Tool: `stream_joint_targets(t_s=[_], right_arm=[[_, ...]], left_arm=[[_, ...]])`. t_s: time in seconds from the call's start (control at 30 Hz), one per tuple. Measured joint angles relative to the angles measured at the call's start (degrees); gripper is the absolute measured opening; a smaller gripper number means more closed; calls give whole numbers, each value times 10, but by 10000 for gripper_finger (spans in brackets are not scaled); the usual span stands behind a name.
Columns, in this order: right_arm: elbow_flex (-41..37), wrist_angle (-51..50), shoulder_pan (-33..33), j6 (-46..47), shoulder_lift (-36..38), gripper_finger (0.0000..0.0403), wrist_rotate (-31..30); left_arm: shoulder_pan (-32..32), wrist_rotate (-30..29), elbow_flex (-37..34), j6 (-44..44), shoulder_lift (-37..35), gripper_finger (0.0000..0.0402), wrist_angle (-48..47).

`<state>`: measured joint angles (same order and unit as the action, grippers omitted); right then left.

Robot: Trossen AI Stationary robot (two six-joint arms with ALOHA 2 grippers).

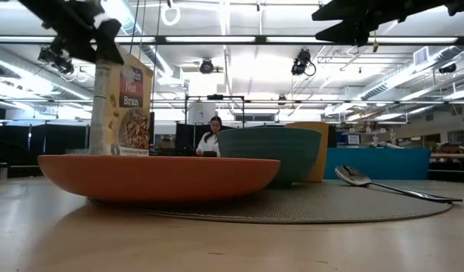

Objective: Arrange a breakfast setting
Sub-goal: Pour the cereal from the cereal box into a bowl, then put the apple on the mat to the top left of the bowl

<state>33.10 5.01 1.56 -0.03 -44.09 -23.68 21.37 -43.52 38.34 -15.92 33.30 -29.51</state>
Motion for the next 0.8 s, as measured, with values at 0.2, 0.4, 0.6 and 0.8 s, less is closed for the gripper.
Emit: stream_joint_targets(t_s=[0.2, 0.4, 0.6, 0.8], right_arm=[[0, -1, 0, 1, 0, 382, 0], [0, -19, -7, -6, 0, 381, -5], [0, -64, -39, 15, -17, 381, -58], [0, -71, -101, 74, -45, 381, -103]], left_arm=[[0, 2, 53, 42, 0, 261, 1], [0, 2, 82, 57, 0, 261, 2], [-1, 3, 86, 116, 0, 261, 56], [-19, 95, 86, 166, 0, 261, 174]])
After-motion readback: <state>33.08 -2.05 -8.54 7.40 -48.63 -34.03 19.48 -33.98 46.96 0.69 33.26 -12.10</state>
